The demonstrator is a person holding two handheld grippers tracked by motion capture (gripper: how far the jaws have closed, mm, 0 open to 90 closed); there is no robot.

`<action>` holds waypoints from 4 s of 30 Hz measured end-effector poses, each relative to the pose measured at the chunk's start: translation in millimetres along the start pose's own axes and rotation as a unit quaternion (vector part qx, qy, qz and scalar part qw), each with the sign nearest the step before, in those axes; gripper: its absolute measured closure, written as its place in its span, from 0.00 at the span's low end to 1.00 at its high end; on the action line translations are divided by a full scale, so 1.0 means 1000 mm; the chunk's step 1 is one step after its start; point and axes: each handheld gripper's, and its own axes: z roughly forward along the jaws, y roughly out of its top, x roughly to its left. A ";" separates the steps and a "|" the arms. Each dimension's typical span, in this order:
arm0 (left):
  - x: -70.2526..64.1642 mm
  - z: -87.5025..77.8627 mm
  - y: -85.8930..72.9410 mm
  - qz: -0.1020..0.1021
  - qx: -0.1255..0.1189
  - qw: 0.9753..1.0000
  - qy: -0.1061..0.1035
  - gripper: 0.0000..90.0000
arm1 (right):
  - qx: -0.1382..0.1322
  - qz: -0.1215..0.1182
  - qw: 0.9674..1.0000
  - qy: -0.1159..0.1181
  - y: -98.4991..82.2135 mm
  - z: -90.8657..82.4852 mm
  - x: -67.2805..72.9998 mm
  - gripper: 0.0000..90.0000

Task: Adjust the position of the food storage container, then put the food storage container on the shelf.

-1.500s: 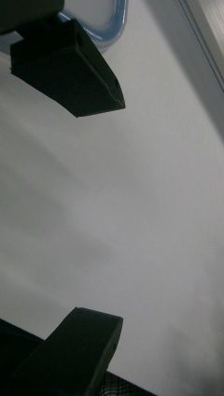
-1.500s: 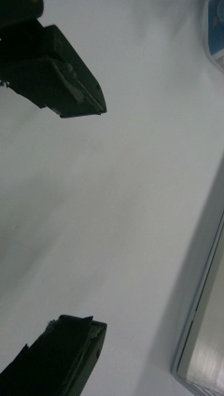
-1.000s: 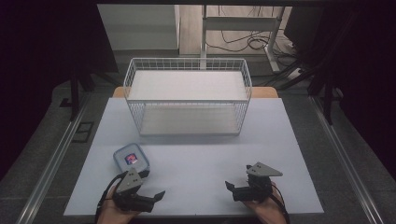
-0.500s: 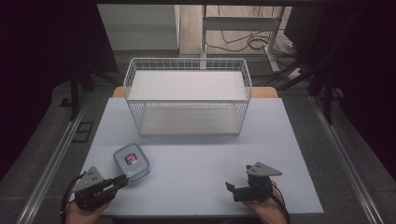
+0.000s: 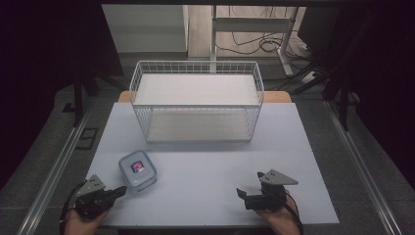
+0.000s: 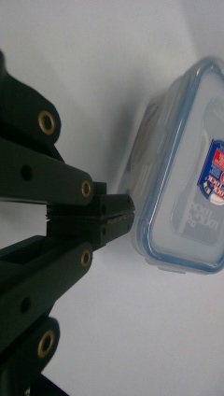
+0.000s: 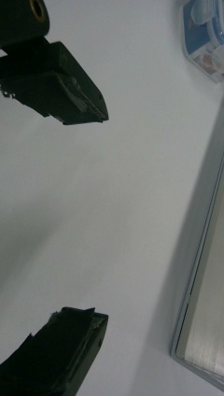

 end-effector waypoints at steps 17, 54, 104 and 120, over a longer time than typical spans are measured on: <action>-0.016 0.038 0.031 0.010 -0.003 0.998 -0.059 1.00 | 0.022 -0.002 1.000 0.008 -0.001 0.007 0.006 0.07; 0.028 0.057 0.056 -0.029 -0.026 0.997 0.069 1.00 | 0.056 -0.002 0.998 0.009 -0.002 0.010 0.003 0.14; -0.060 0.100 0.081 0.039 -0.013 0.998 -0.042 0.56 | 0.073 -0.012 0.997 0.006 -0.004 0.010 -0.005 0.16; -0.051 0.100 0.077 0.047 -0.062 0.995 -0.057 0.07 | 0.051 -0.008 0.998 0.041 0.007 0.017 -0.002 0.06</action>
